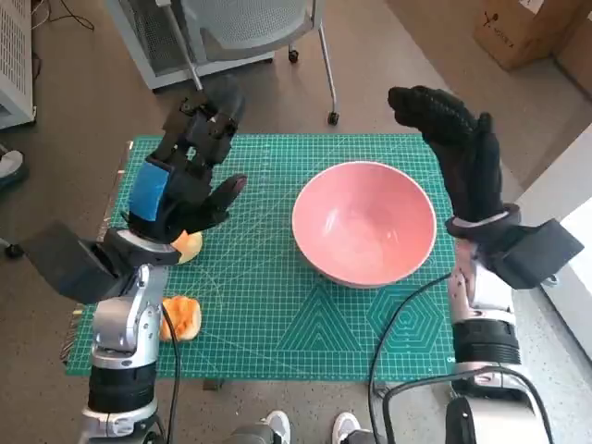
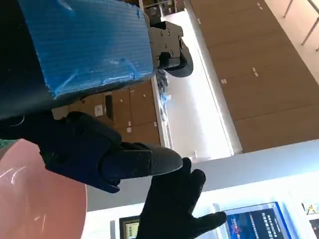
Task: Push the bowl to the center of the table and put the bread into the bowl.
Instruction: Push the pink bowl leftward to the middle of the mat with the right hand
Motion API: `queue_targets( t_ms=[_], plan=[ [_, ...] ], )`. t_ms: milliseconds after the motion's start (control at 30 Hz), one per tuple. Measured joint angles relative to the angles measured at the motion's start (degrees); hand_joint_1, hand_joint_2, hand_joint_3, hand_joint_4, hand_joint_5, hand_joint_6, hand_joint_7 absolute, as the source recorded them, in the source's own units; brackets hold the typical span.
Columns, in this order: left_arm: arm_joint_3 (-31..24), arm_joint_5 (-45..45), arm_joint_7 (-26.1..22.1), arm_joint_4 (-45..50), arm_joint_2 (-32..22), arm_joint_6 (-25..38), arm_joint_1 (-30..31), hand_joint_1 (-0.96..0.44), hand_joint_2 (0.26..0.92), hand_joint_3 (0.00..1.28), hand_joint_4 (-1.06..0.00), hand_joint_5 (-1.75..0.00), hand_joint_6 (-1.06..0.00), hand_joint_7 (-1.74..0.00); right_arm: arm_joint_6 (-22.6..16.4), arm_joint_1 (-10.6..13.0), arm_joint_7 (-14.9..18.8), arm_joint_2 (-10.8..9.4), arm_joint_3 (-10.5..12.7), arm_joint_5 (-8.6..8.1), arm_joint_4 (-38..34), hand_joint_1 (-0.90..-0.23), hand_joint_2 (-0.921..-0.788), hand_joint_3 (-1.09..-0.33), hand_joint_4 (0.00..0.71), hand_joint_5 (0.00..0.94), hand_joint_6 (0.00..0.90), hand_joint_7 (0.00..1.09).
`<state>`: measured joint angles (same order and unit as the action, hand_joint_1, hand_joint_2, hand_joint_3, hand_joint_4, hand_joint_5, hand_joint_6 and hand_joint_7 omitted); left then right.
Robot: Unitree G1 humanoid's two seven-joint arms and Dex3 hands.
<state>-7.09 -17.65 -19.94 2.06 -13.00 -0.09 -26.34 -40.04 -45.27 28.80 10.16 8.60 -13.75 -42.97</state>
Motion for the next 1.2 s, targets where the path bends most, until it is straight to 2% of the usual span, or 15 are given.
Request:
queue_targets(
  t_ms=[400,600,700,867,967,1200],
  plan=[
    [0.0,0.7,-0.1,-0.5,-0.1,-0.4,0.0,-0.5,0.819,0.41,-0.11,-0.05,0.0,-0.6,0.0,-0.1,0.0,0.0,-0.1,0.45,-0.1,-0.639,-0.921,-0.627,0.195,0.0,0.307,0.0],
    [0.0,0.9,-0.2,-0.5,-0.1,-0.4,0.0,-0.51,0.819,0.41,-0.1,-0.05,0.0,-0.59,-0.5,-1.0,0.1,0.2,0.3,0.46,-2.5,-0.632,-0.921,-0.634,0.192,0.0,0.305,0.0],
    [0.0,0.9,-0.2,-0.5,-0.1,-0.4,-0.1,-0.51,0.82,0.41,-0.1,-0.05,0.0,-0.59,-1.1,-2.0,0.6,1.0,1.0,0.38,-6.2,-0.634,-0.921,-0.638,0.181,0.0,0.302,0.0],
    [-0.1,0.9,-0.2,-0.5,-0.1,-0.4,-0.1,-0.51,0.821,0.41,-0.1,-0.05,0.0,-0.59,-1.9,-3.8,0.5,3.7,3.2,0.58,-14.8,-0.633,-0.921,-0.651,0.169,0.0,0.298,0.0],
    [-0.4,0.8,-0.2,-0.4,-0.2,-0.3,-0.1,-0.51,0.821,0.41,-0.1,-0.05,0.0,-0.59,-2.4,-4.2,-2.6,5.3,3.8,1.98,-18.9,-0.612,-0.921,-0.684,0.161,0.0,0.292,0.0],
    [-0.6,0.7,-0.2,-0.4,-0.2,-0.3,0.0,-0.51,0.821,0.41,-0.1,-0.05,0.0,-0.59,-2.0,-4.4,-15.2,7.5,3.0,8.19,-25.9,-0.566,-0.921,-0.76,0.148,0.0,0.267,0.0]
  ],
)
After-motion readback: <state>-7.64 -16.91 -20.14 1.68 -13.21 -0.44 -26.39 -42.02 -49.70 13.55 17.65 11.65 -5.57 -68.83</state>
